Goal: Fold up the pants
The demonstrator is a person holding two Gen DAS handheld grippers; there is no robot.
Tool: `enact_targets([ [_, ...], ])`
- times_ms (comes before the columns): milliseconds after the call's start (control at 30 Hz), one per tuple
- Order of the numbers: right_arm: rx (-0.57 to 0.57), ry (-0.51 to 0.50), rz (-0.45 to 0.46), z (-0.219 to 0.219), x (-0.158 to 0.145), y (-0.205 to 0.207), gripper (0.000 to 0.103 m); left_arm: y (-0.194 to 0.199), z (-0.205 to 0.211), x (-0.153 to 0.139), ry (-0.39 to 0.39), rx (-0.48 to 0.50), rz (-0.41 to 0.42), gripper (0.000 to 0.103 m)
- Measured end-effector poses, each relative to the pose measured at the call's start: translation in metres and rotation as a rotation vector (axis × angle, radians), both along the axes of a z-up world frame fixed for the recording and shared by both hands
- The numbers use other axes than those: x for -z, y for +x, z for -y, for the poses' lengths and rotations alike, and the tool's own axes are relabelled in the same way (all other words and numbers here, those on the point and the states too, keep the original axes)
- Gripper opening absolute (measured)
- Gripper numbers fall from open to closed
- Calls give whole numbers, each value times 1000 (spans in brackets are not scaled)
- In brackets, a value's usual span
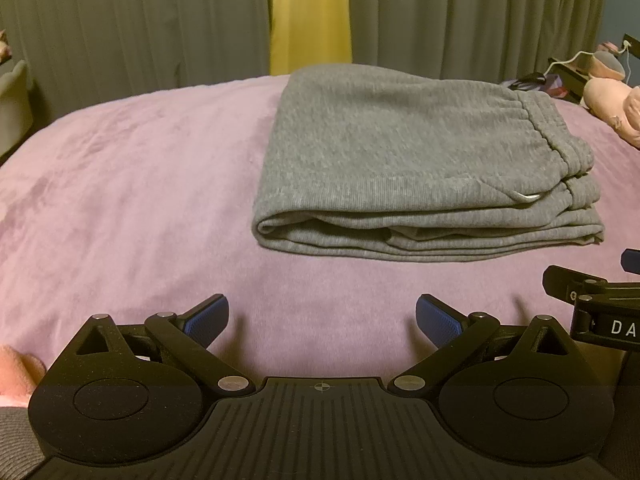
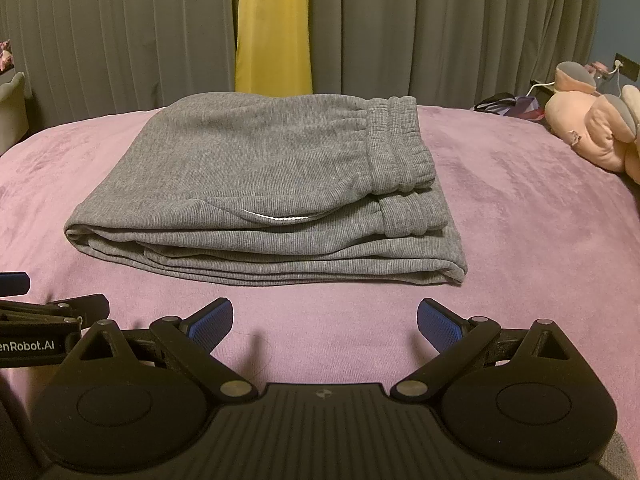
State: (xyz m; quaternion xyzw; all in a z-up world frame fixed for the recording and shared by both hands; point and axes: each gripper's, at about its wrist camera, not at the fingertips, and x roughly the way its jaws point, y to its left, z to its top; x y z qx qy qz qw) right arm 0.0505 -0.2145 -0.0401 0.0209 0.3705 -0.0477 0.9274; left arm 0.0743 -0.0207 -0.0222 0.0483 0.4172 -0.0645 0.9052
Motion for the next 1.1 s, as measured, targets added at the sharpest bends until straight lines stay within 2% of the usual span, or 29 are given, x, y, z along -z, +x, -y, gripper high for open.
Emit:
enact_targets([
  [1100,2,-5,-4,0,0,0,99,-1,-1,-2,-5,-6,10,102],
])
